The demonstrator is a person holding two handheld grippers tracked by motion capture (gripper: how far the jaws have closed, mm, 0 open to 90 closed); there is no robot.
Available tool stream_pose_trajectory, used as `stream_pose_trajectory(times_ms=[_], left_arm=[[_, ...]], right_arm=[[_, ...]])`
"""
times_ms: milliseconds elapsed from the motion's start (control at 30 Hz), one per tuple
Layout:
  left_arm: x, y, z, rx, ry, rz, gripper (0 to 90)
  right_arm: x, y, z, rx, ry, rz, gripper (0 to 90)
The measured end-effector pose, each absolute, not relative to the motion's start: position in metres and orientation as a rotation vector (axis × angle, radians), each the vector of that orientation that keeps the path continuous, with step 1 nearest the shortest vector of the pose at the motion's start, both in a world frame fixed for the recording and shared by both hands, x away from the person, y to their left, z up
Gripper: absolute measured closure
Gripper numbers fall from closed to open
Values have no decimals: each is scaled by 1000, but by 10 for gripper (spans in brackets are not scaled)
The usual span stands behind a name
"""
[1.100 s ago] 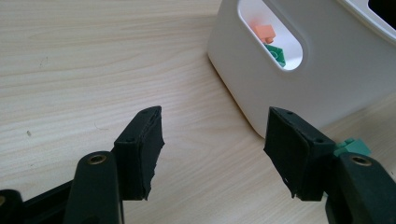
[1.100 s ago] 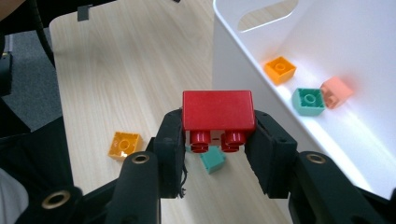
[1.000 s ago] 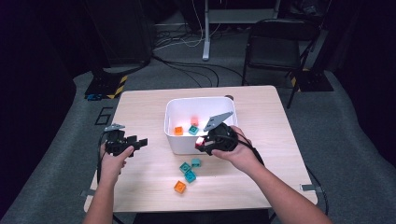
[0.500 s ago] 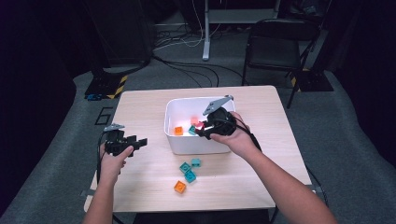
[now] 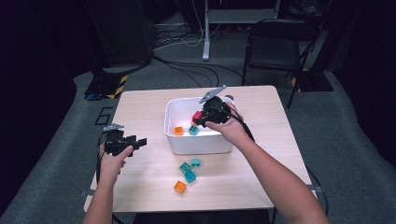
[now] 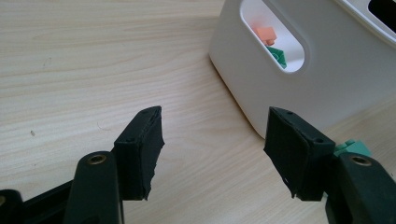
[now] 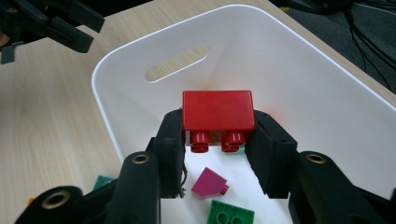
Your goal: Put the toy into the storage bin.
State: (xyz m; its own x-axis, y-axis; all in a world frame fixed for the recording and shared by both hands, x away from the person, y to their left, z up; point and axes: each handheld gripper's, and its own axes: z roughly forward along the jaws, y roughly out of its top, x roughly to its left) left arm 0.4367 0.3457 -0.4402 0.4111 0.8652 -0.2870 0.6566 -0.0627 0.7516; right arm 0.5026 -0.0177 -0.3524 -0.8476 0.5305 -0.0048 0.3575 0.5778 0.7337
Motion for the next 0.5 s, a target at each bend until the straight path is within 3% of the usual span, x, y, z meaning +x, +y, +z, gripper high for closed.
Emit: stream_pose_trajectory(times_ms=[500], left_arm=[[437,347,-440,1792,1318,295,366]], right_arm=[[546,1,-364,816,2554,1118,580]])
